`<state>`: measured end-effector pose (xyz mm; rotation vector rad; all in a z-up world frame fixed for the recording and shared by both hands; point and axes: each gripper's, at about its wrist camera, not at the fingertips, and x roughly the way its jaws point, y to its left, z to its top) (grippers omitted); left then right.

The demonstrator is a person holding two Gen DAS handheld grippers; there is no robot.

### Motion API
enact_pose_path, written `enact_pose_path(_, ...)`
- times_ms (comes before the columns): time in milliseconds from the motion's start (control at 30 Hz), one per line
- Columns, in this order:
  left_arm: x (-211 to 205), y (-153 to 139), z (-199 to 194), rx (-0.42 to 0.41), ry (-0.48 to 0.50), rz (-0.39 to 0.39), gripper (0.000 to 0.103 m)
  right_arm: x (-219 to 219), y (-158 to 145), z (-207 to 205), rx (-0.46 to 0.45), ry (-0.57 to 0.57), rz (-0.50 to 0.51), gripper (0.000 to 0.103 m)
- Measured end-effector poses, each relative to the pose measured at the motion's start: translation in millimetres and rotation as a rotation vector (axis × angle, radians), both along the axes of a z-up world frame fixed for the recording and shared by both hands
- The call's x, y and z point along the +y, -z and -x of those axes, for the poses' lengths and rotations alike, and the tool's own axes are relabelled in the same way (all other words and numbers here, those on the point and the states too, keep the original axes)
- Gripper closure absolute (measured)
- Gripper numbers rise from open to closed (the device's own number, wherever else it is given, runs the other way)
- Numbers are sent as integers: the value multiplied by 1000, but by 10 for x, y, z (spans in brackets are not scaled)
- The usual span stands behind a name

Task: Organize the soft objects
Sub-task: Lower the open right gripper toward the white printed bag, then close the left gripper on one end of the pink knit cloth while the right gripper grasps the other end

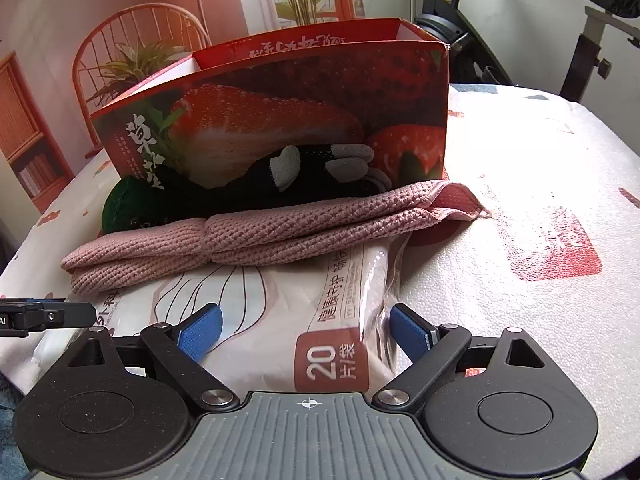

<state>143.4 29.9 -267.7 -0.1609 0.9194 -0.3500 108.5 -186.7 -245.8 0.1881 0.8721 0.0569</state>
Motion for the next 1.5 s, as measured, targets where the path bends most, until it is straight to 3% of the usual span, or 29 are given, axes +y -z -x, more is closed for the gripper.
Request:
enact_pose_path(300,-164,14,-222,1,27,-32,29,36,-8,-337,76,-26,10,8)
enact_pose_path(400,-169,7,-182,25,54,44,33,82,-50,-354,100,-30,11,12)
enact_pose_path(533,-181,4,-128,38,60,44,34,91,-109,-335,142,-30,-9,15)
enact_pose_path(833,-49,-94,-156,101,36,139,37,-12,-234,-282,203,27,-104,17)
enact_pose_path(1133,-22,-268,-95,99,48,164,37,-8,-412,-239,233,13,-109,17)
enact_pose_path(1500,3,-427,-21,58,37,179,37,29,-645,-218,200,-3,-83,17)
